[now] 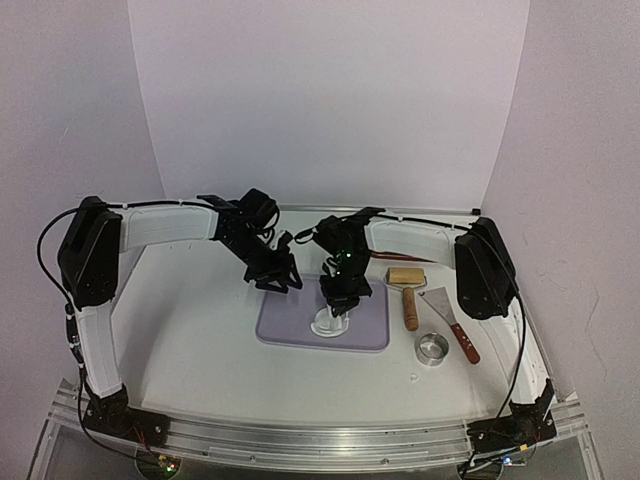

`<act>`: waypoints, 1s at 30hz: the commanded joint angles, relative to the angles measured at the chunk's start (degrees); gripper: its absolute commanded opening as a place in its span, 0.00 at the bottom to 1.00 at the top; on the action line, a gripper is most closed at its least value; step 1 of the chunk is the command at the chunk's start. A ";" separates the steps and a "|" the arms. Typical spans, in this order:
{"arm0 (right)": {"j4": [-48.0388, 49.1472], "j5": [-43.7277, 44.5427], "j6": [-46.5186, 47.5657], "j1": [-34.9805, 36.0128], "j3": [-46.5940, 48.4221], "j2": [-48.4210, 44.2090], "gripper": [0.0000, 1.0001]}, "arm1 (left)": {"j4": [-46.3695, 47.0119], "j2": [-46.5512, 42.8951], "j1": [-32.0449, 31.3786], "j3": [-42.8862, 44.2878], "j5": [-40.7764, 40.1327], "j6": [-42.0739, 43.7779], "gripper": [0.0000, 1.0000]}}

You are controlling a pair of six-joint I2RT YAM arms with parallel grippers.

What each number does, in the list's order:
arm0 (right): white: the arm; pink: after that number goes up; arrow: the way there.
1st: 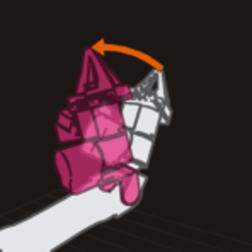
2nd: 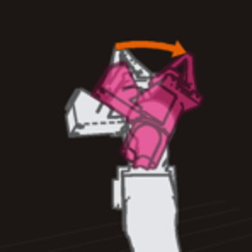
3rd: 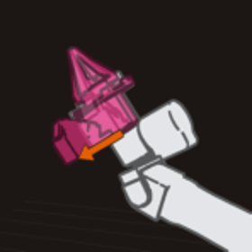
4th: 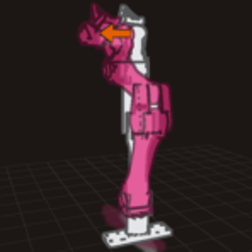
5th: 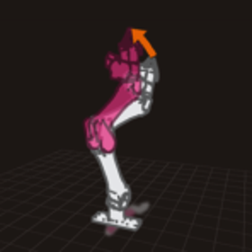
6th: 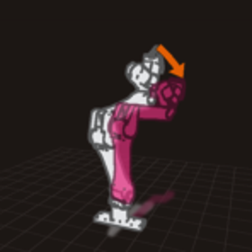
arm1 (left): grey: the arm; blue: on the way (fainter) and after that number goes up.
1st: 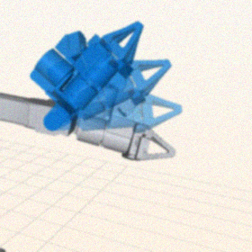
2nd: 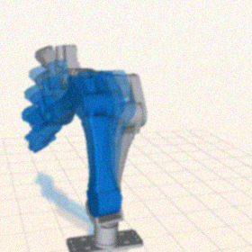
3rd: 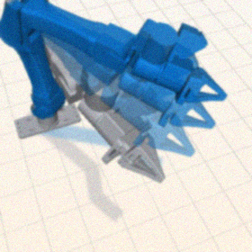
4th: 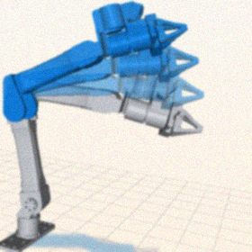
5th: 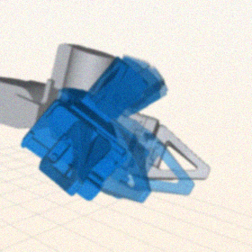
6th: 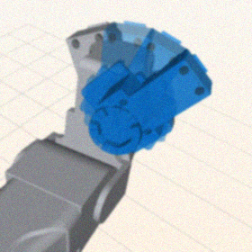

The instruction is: Roll out the dumpling wrappers from the dough

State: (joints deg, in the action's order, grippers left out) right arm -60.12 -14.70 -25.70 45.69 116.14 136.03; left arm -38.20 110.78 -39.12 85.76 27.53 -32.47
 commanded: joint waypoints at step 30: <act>4.38 4.32 0.16 0.38 -6.14 -6.79 0.00 | 2.75 19.04 -1.40 14.73 21.45 4.42 0.12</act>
State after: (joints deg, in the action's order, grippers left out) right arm -57.47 -11.81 -24.53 45.69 111.01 133.44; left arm -37.06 127.39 -40.56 96.50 44.62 -29.76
